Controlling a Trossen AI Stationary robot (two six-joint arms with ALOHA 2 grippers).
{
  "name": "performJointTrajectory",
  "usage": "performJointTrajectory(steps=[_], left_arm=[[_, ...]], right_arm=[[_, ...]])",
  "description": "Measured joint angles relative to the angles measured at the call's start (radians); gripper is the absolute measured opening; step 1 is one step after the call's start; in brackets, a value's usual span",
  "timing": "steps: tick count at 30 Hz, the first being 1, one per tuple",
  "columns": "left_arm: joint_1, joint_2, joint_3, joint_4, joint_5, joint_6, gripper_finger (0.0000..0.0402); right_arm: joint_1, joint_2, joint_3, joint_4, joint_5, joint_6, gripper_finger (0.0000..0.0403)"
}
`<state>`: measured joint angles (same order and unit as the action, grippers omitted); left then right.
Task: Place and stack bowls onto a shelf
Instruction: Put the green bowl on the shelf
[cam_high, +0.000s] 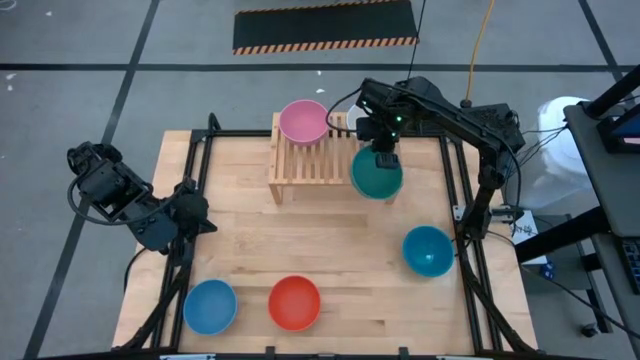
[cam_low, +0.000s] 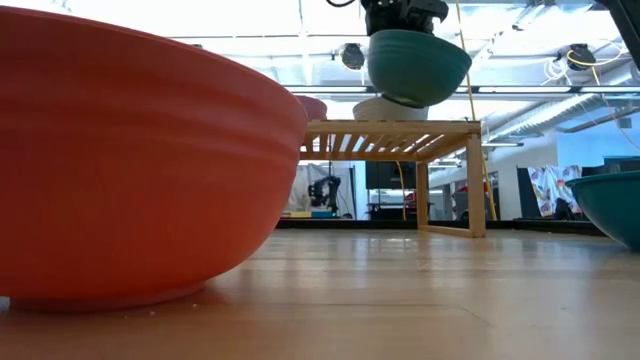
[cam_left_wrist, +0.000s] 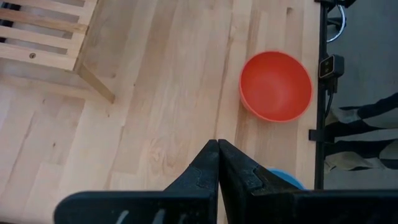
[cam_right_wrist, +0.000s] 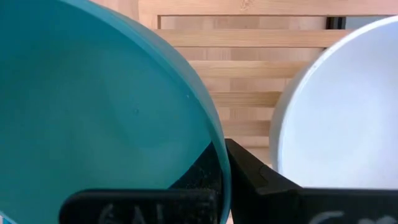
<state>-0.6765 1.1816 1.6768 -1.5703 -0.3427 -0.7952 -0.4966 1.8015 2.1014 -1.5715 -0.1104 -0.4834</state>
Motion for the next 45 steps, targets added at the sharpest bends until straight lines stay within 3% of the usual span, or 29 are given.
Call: performJointTrajectory(steps=[20,45], left_arm=[[0.0,0.0,0.0,0.0,0.0,0.0,0.0008],[0.0,0.0,0.0,0.0,0.0,0.003,0.0008]], right_arm=[[-0.068,0.0,-0.089,0.0,0.0,-0.053,0.0],[-0.105,0.0,-0.09,0.046,0.003,-0.086,0.0]])
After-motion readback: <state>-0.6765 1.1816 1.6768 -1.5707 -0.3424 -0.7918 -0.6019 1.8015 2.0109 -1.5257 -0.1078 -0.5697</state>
